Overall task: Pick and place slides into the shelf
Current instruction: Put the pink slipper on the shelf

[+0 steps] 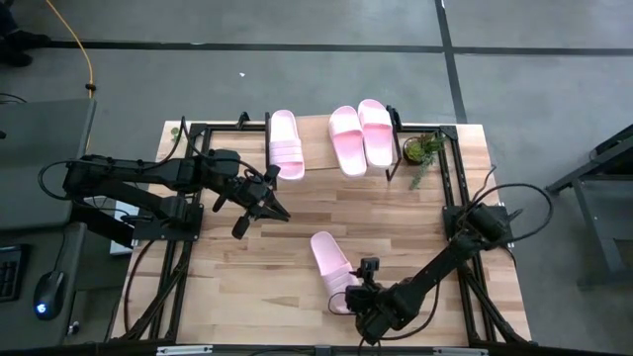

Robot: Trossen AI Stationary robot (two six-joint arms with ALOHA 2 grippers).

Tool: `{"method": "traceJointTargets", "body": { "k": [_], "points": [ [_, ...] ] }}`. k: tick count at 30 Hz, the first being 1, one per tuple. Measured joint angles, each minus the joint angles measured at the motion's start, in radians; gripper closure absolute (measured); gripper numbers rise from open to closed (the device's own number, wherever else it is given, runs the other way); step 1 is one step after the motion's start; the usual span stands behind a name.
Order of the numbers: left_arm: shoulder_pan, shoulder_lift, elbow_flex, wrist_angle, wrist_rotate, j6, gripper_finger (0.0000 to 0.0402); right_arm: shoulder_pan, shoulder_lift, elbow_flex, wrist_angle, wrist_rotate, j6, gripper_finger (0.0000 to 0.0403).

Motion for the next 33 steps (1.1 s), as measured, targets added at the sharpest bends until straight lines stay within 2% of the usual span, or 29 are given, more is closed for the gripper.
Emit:
{"method": "traceJointTargets", "body": {
  "k": [7,14,21,25,33],
  "points": [
    [0.0,0.0,0.0,-0.001,0.0,0.0,0.0378,0.0,0.066,0.001,0.012,0.058,0.0,0.0149],
    [0.0,0.0,0.0,-0.002,0.0,0.0,0.0378,-0.003,0.067,-0.001,0.0,0.112,0.0,0.0149],
    [0.0,0.0,0.0,-0.003,0.0,0.0,0.0378,-0.015,0.067,-0.001,0.006,0.121,0.035,0.0156],
    [0.0,0.0,0.0,-0.004,0.0,0.0,0.0378,-0.017,0.067,-0.001,0.005,0.121,0.045,0.0189],
    [0.0,0.0,0.0,-0.002,-0.029,0.004,0.0378,-0.018,0.067,-0.001,0.005,0.131,0.045,0.0303]
  ]
}}
